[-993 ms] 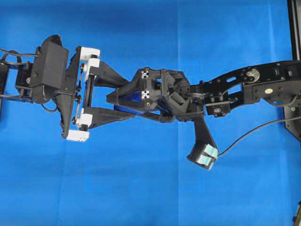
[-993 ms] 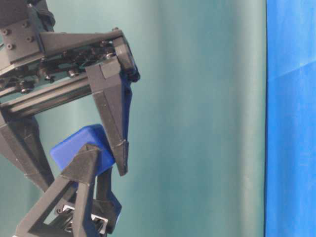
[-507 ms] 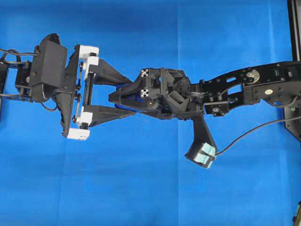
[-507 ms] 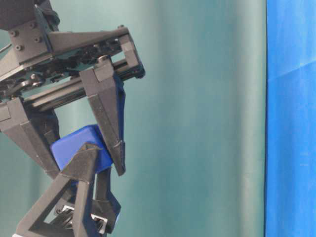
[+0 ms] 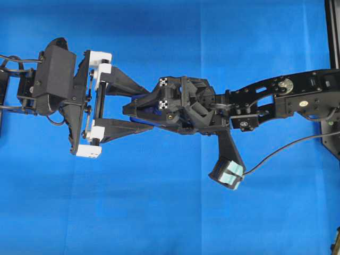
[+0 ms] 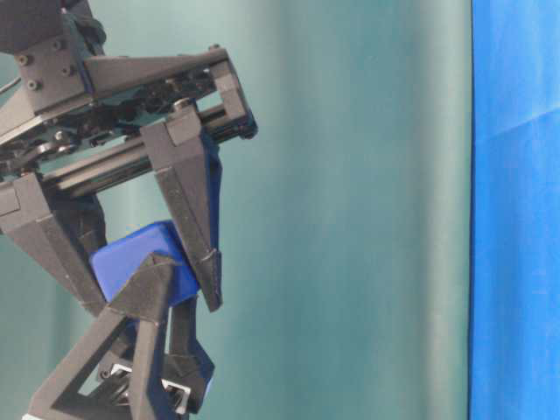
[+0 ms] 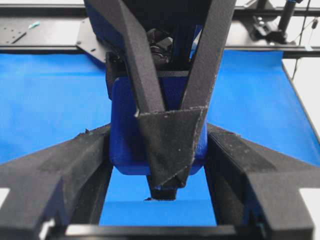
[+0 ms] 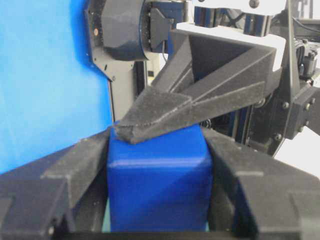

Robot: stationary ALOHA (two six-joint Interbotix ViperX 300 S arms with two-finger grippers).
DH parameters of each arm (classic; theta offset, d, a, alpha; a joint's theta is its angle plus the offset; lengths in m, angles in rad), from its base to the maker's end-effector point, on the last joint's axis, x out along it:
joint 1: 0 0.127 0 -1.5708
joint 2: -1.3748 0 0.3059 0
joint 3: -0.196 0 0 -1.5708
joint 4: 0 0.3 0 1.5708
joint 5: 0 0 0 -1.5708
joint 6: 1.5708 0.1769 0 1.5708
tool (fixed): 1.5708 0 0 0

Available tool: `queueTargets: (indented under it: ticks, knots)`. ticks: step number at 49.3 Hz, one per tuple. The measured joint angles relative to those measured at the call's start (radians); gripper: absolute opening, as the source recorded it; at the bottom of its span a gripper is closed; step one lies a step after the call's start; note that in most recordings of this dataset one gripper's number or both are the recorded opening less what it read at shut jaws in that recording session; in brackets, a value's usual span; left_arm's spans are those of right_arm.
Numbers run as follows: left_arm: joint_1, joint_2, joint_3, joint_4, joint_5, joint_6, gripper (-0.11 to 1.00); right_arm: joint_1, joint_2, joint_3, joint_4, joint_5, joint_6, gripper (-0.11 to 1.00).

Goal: Handover the blue block to the right arm after grasping it with the left arm, then place it in the designated position.
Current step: 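Close the right gripper on the cube and open the left gripper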

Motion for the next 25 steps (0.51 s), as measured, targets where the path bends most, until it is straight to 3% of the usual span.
queueTargets:
  ticks: [4, 8, 25]
  knots:
    - [-0.003, 0.002, 0.000, 0.000, 0.002, 0.002, 0.82, -0.003, -0.002, -0.002, 0.002, 0.002, 0.000, 0.41]
    - [-0.002, 0.002, 0.000, 0.000, 0.000, 0.005, 0.92, -0.003, -0.003, -0.002, 0.002, 0.003, -0.002, 0.41]
    - [0.006, 0.002, 0.000, -0.002, -0.008, 0.002, 0.92, -0.003, -0.005, 0.002, 0.008, 0.005, 0.000, 0.41]
